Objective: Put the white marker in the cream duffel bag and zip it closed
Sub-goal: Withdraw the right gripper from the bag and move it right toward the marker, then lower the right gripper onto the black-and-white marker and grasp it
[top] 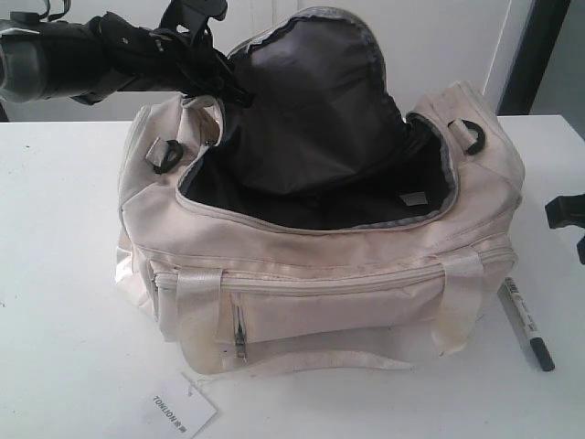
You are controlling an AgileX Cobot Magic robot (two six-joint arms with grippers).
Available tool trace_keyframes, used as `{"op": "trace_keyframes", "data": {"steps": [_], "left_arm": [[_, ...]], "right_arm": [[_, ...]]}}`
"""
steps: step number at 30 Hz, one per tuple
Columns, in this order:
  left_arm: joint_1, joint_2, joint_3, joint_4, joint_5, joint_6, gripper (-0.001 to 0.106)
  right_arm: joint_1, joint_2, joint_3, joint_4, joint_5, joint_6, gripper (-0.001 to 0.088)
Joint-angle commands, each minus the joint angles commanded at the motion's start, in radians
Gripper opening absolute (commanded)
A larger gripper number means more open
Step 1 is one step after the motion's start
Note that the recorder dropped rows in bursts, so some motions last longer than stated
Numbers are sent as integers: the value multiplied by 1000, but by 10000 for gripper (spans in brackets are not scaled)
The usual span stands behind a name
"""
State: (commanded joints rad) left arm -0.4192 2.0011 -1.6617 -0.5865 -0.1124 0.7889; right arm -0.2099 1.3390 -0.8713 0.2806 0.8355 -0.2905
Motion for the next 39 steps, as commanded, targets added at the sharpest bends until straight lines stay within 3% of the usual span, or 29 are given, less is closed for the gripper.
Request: {"op": "trace_keyframes", "data": {"steps": [4,13,27,32,39], "left_arm": [[0,0,0,0,0,0,0],[0,0,0,0,0,0,0],[0,0,0,0,0,0,0],[0,0,0,0,0,0,0],[0,0,0,0,0,0,0]], "right_arm": [[-30,76,0,84,25,-113,0],[-30,212,0,81,38,-218,0],[-30,258,57,88,-58,-292,8],[-25,258,58,88,-87,-361,103],[30,258,58,88,-127,-468,267]]}}
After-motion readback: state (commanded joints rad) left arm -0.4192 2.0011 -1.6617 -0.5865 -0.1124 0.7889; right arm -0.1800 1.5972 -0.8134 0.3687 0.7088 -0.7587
